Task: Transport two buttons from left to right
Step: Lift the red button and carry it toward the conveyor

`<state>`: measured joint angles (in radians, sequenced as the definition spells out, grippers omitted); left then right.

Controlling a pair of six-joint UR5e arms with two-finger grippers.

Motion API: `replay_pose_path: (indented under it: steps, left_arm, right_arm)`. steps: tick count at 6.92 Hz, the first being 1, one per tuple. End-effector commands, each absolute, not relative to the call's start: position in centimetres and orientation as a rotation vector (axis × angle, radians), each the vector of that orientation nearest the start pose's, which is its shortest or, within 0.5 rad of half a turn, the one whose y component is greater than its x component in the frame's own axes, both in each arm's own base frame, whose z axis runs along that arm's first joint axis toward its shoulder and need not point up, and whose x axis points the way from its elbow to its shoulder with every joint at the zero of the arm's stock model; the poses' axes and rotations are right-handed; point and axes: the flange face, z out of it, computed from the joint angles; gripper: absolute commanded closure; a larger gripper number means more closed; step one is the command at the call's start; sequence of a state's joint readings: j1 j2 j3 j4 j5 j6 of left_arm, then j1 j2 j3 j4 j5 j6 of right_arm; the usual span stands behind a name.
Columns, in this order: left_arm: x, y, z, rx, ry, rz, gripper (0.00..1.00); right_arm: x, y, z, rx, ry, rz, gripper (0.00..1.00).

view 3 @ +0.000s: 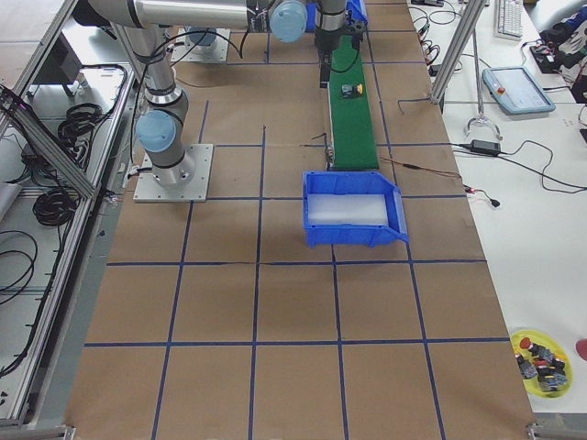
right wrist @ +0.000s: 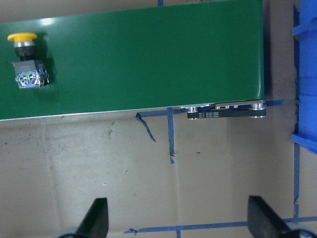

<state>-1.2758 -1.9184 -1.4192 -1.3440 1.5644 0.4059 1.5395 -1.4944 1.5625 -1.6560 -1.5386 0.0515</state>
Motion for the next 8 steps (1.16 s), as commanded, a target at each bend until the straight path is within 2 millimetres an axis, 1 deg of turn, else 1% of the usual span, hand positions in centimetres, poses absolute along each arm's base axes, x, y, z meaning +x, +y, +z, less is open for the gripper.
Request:
replay_pose_path:
  steps: [1,3,4,5,6,7,8]
  left_arm:
    - [-1.5,-64.3,38.0,0.123,3.142,-0.023,1.00]
    - [-5.3,-63.8,36.2,0.102,3.149,0.012,1.00]
    - [-6.3,-63.4,34.9,0.094,3.153,0.048,1.00]
    - [-6.3,-63.5,33.1,0.092,3.158,0.086,1.00]
    - [-6.3,-64.7,30.8,0.101,3.153,0.044,1.00]
    - [-6.3,-65.2,29.3,0.101,3.153,0.051,1.00]
    - [-6.3,-64.9,27.8,0.097,3.155,0.074,1.00]
  right_arm:
    - [11.4,-56.6,43.3,0.143,3.117,-0.067,0.00]
    - [11.5,-57.0,43.6,0.157,3.113,-0.112,0.00]
    - [11.5,-56.9,43.9,0.161,3.112,-0.121,0.00]
    - [11.7,-57.1,43.8,0.165,3.109,-0.135,0.00]
    - [11.8,-57.3,43.6,0.165,3.109,-0.145,0.00]
    - [12.1,-57.5,43.2,0.176,3.099,-0.137,0.00]
    - [12.1,-57.6,43.3,0.216,3.093,-0.140,0.00]
